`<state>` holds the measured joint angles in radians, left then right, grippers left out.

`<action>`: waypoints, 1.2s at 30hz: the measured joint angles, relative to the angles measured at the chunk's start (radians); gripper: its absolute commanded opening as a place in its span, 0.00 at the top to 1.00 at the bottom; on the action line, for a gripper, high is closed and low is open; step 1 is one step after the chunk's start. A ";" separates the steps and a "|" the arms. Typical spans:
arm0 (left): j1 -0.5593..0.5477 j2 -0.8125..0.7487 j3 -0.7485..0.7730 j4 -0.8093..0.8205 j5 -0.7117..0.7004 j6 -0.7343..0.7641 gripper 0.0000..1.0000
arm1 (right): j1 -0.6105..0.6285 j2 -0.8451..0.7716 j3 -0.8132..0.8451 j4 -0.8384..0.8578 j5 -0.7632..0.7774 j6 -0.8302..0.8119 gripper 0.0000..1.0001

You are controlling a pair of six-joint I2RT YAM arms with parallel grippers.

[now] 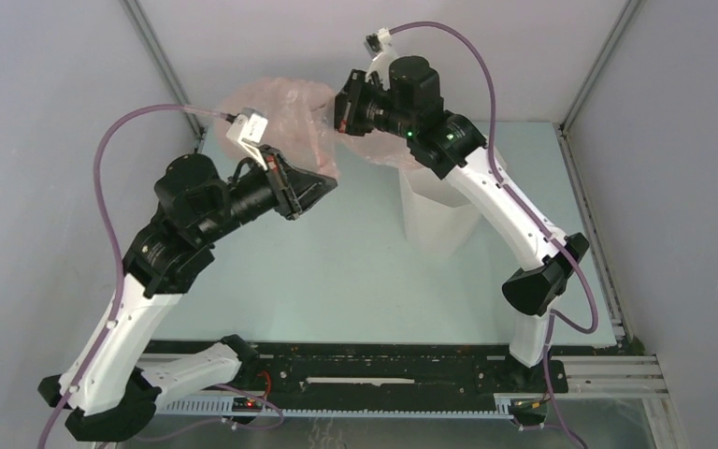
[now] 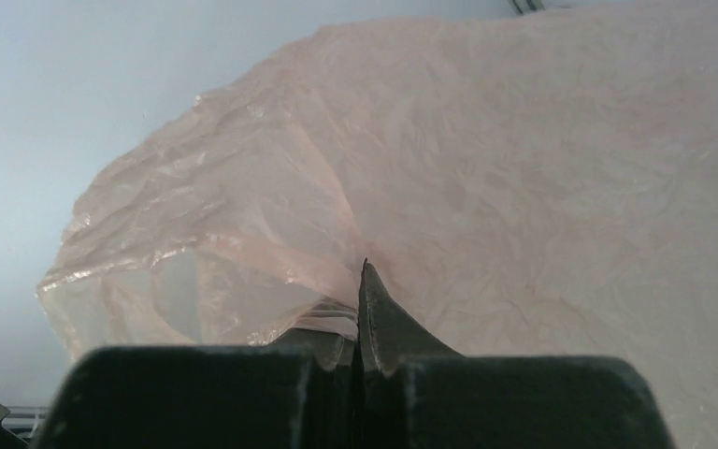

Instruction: Put the trash bags into the trash bin

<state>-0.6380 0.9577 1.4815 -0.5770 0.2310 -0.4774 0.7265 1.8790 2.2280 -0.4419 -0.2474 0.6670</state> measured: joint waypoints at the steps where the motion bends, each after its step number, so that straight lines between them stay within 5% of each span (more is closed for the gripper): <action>1: -0.014 0.012 0.003 0.013 0.004 -0.015 0.59 | -0.004 -0.005 -0.003 -0.009 -0.003 -0.004 1.00; 5: -0.034 0.048 0.019 0.027 0.008 -0.059 0.17 | -0.057 -0.063 -0.006 -0.086 -0.032 -0.038 1.00; 9: -0.034 0.023 0.019 0.036 0.000 -0.065 0.01 | -0.174 -0.187 -0.017 -0.174 -0.104 -0.072 1.00; 21: -0.034 -0.053 0.222 -0.046 -0.150 -0.010 0.01 | -0.578 -0.528 -0.034 -0.366 -0.386 -0.121 1.00; 30: -0.010 0.226 0.443 -0.054 -0.304 0.007 0.03 | -0.654 -0.500 -0.070 -0.573 -0.461 -0.236 1.00; 36: 0.017 0.499 0.554 -0.035 -0.195 -0.008 0.30 | -0.657 -0.486 -0.134 -0.640 -0.423 -0.259 1.00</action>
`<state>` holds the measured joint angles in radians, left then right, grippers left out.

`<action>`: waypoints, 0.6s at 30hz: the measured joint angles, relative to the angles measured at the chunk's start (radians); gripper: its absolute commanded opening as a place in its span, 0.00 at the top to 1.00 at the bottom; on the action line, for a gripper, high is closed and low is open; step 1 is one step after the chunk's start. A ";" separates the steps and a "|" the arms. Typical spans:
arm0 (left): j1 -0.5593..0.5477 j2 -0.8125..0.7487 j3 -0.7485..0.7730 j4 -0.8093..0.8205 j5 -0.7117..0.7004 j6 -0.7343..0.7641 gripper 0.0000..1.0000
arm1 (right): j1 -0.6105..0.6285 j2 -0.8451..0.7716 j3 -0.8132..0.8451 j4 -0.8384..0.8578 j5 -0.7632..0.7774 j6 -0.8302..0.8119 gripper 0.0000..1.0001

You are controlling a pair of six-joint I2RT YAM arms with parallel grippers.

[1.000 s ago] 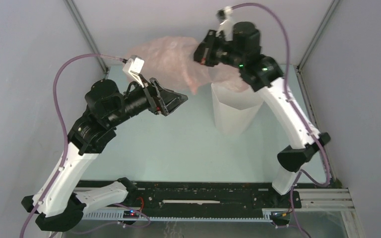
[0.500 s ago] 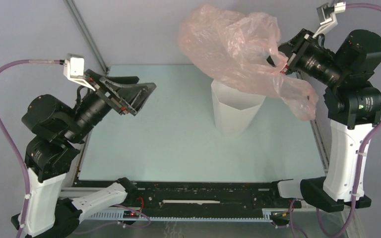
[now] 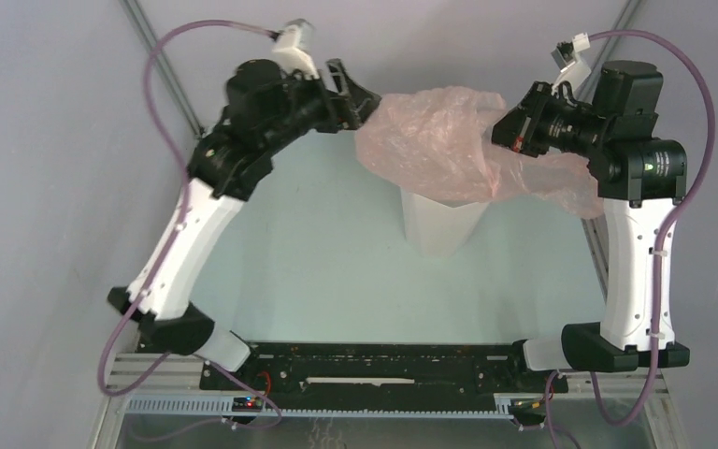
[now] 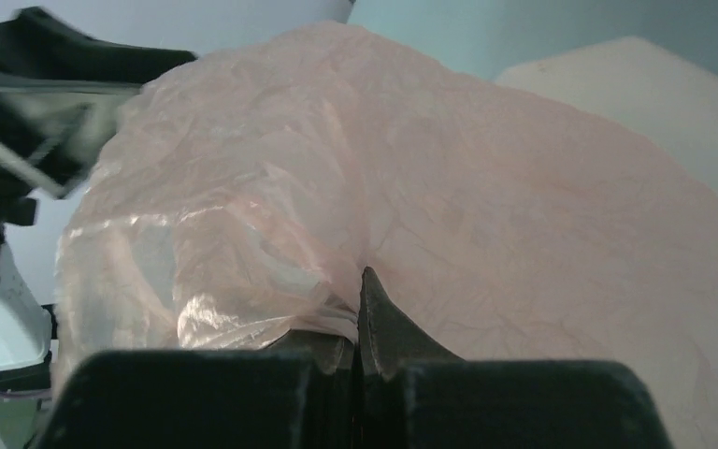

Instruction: Put the trash bags into the trash bin

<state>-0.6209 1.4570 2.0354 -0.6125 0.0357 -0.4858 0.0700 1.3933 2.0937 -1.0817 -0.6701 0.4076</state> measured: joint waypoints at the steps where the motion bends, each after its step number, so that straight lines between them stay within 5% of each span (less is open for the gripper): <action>1: 0.001 0.037 0.000 0.003 0.026 -0.007 0.34 | -0.005 0.000 0.000 -0.002 0.012 0.000 1.00; 6: 0.002 0.157 -0.021 0.037 0.171 -0.059 0.50 | -0.029 -0.012 -0.001 0.005 0.049 0.018 1.00; 18: -0.070 0.361 -0.003 0.187 0.332 -0.190 0.70 | -0.031 -0.070 -0.088 0.088 0.139 0.124 1.00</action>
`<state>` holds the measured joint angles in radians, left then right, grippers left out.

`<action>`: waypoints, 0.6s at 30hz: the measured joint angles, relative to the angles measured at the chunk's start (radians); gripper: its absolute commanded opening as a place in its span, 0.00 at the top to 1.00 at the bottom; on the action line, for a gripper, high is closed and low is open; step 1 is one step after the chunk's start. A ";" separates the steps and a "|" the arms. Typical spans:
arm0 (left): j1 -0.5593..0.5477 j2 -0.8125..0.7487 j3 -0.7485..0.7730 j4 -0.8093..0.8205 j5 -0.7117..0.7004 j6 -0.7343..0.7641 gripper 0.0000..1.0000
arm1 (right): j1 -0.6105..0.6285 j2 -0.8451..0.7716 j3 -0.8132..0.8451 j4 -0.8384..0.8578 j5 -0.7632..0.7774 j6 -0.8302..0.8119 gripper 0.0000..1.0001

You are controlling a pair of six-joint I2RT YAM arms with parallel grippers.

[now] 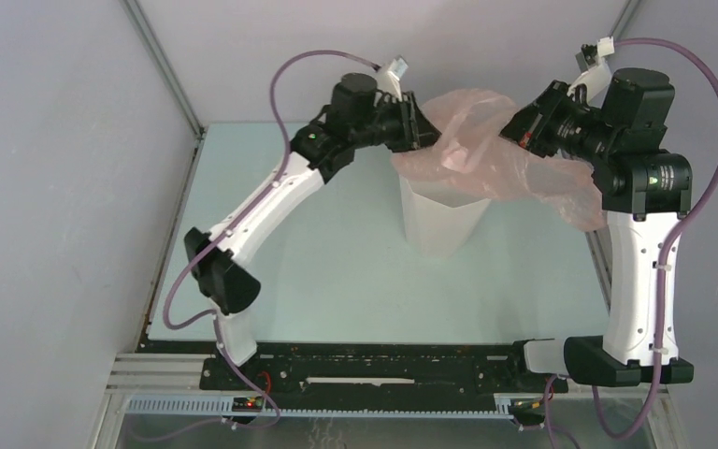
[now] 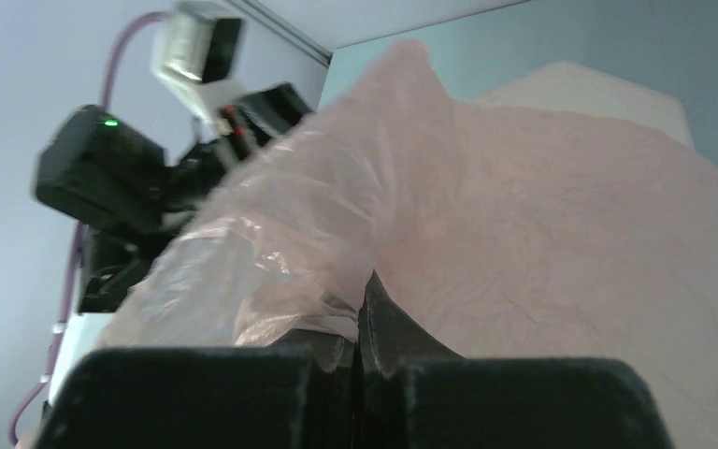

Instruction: Put the trash bags into the trash bin

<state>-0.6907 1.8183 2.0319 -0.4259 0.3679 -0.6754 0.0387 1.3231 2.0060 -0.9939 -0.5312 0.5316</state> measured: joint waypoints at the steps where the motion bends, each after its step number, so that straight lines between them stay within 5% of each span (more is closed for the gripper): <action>1: -0.009 0.024 0.000 0.000 0.003 -0.007 0.71 | 0.000 0.000 -0.002 0.005 -0.001 0.006 1.00; 18: -0.040 0.112 -0.003 -0.002 0.012 -0.084 0.73 | 0.050 0.047 -0.025 0.027 0.108 0.026 1.00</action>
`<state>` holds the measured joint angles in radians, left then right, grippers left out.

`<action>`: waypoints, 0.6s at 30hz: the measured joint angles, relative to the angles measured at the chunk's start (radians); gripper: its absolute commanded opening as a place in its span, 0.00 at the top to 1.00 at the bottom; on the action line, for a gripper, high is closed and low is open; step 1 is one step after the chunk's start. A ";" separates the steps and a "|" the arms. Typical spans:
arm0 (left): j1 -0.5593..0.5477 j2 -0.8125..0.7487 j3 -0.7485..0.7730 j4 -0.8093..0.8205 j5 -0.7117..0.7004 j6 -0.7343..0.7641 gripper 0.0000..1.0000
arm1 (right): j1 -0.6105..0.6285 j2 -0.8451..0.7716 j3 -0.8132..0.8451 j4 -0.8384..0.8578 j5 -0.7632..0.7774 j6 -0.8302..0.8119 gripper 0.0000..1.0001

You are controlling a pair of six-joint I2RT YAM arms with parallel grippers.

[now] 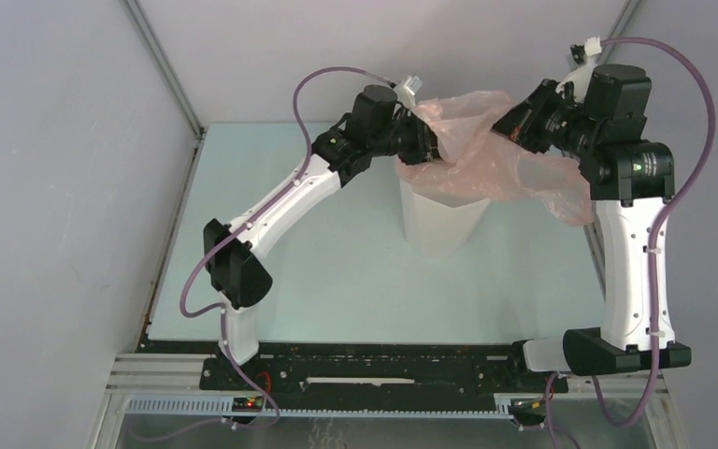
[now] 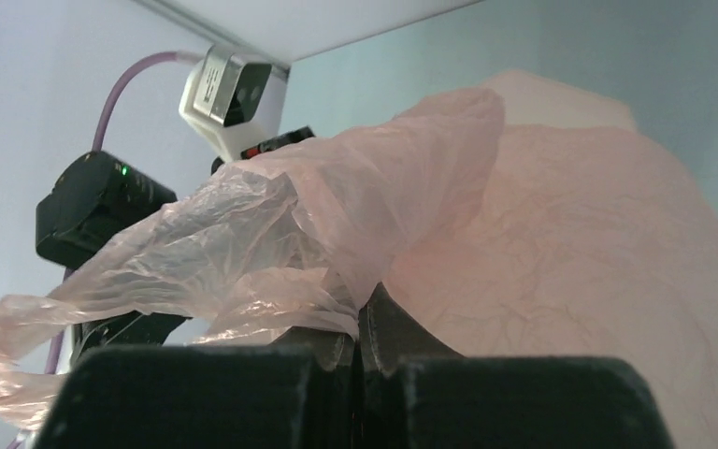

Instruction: Put the trash bags into the trash bin

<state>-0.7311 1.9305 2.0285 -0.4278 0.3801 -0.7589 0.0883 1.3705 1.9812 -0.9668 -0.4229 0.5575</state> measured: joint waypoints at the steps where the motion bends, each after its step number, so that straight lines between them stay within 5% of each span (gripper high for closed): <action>1: -0.005 0.000 -0.004 0.009 0.006 -0.011 0.73 | 0.000 -0.005 0.006 -0.010 0.015 -0.006 1.00; 9: -0.040 0.020 -0.055 0.073 0.061 -0.097 0.71 | 0.004 -0.126 0.014 -0.041 0.078 -0.031 1.00; 18: -0.013 0.024 -0.059 0.052 0.068 -0.100 0.51 | 0.064 -0.119 -0.066 0.051 0.053 -0.034 1.00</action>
<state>-0.7437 1.9541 1.9694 -0.3759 0.4480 -0.8585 0.1524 1.2518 1.9148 -0.9154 -0.3698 0.5232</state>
